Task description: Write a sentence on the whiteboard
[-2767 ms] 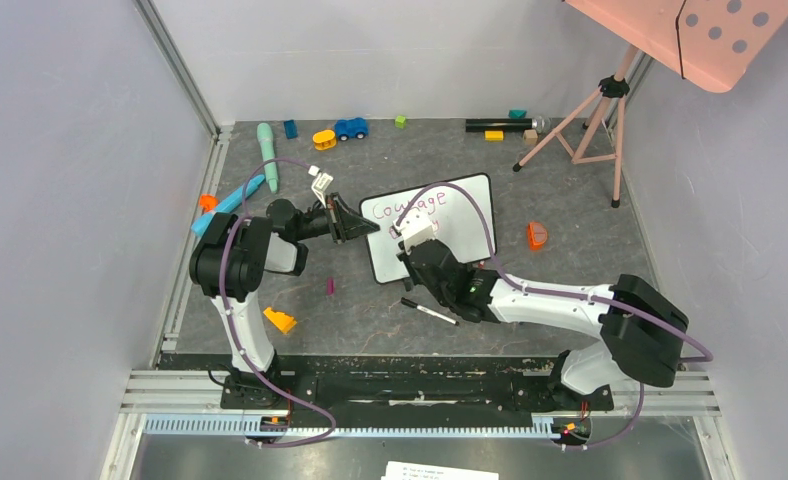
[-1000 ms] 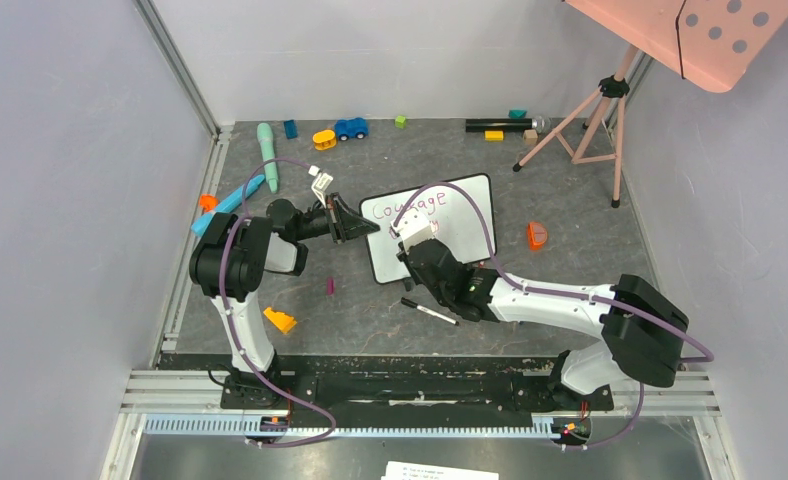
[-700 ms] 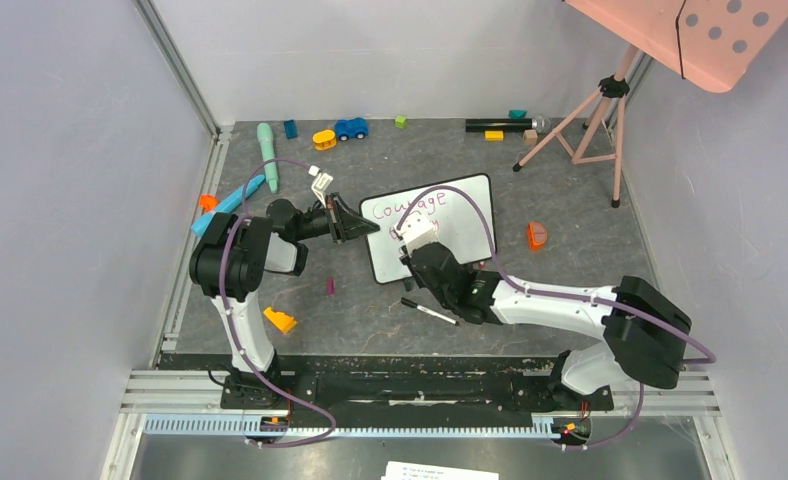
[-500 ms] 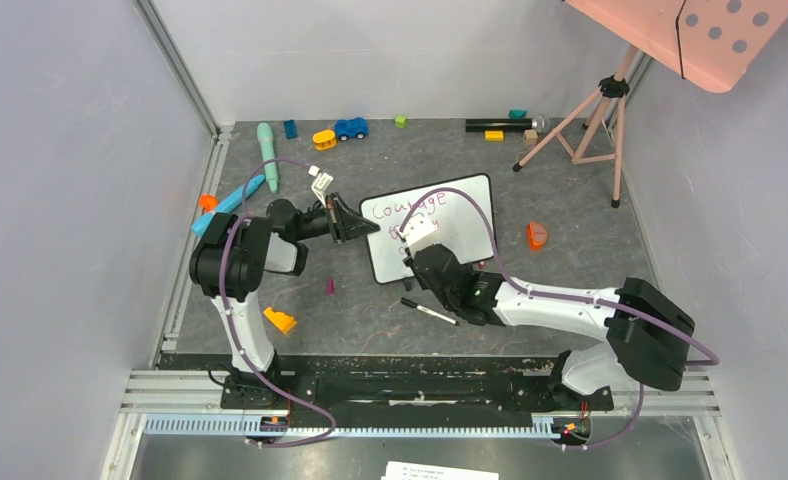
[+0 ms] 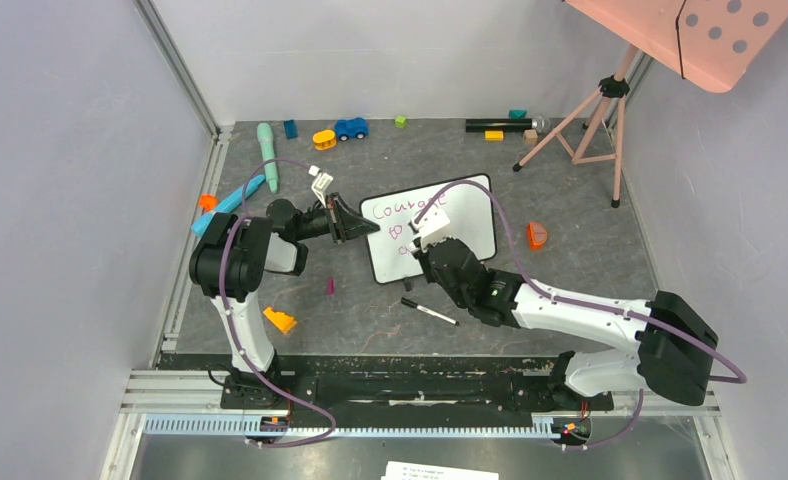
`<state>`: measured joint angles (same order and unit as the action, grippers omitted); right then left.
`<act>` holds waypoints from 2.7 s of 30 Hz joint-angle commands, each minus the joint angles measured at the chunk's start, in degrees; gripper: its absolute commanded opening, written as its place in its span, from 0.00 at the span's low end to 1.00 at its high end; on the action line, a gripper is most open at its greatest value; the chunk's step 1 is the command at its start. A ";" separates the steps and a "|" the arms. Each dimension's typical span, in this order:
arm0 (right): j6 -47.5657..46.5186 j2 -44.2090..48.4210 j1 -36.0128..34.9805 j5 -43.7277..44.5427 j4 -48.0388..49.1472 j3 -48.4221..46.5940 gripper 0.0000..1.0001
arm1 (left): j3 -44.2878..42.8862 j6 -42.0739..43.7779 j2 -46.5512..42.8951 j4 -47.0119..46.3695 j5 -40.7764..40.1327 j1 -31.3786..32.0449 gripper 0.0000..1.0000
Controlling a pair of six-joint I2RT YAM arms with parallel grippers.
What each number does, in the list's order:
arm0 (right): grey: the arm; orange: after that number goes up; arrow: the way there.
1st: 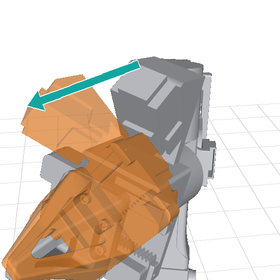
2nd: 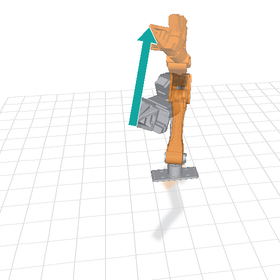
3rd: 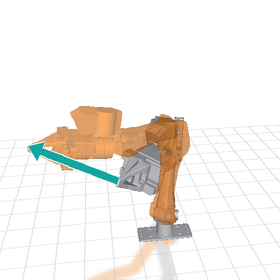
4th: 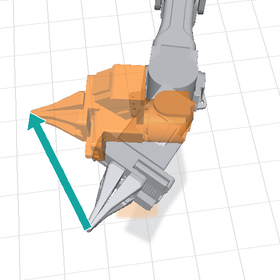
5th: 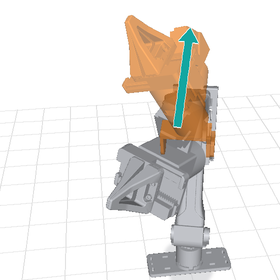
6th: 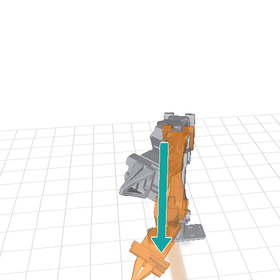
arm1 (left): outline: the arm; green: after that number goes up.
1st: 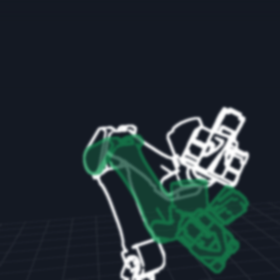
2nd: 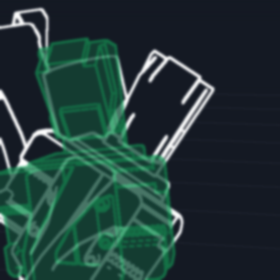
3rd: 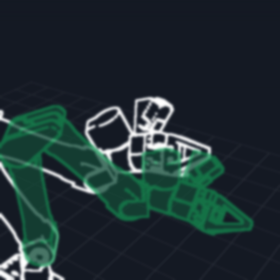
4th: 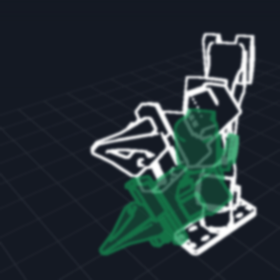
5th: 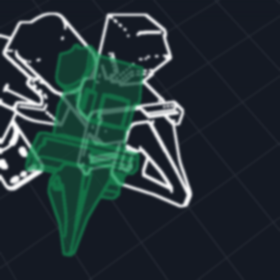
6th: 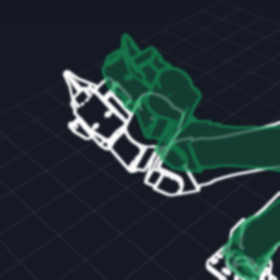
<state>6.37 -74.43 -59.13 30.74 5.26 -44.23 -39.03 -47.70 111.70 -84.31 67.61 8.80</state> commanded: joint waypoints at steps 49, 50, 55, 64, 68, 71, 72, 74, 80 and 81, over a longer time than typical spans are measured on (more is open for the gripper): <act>-1.84 -6.18 2.31 -0.37 2.16 -3.58 0.00 | -0.09 -0.40 -3.00 -4.90 0.41 0.08 0.02; -1.80 -6.25 2.31 -0.71 2.30 -3.65 0.00 | -0.10 -0.42 -3.07 -4.90 0.42 0.08 0.02; -1.72 -6.38 2.29 -1.76 2.29 -3.28 0.00 | -0.11 -0.46 -3.01 -4.90 0.46 0.08 0.02; -0.40 -5.52 2.28 -3.31 2.29 -0.70 0.00 | -0.17 -0.46 -2.99 -4.90 0.48 0.12 0.02; -0.05 -5.09 2.23 -3.35 2.19 0.32 0.00 | -0.10 -0.51 -3.07 -4.94 0.41 0.08 0.02; 0.04 -4.56 2.32 -3.02 2.13 0.97 0.00 | -0.09 -0.42 -3.13 -4.90 0.46 0.09 0.02; 0.08 -4.36 2.27 -2.95 2.05 1.07 0.00 | -0.09 -0.37 -3.07 -4.90 0.41 0.08 0.02; 0.04 -4.23 2.36 -2.01 1.59 1.00 0.00 | -0.12 -0.38 -3.07 -4.90 0.41 0.08 0.02; -0.20 -4.42 2.52 0.14 0.81 -0.13 0.00 | -0.09 -0.37 -3.09 -4.90 0.41 0.09 0.02; -0.35 -4.50 2.61 0.14 0.87 -0.35 0.00 | -0.09 -0.42 -3.07 -4.90 0.44 0.08 0.02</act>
<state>5.98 -80.05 -57.10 27.97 5.82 -43.77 -39.03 -47.70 111.70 -84.29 67.59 8.80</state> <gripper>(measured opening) 0.122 0.125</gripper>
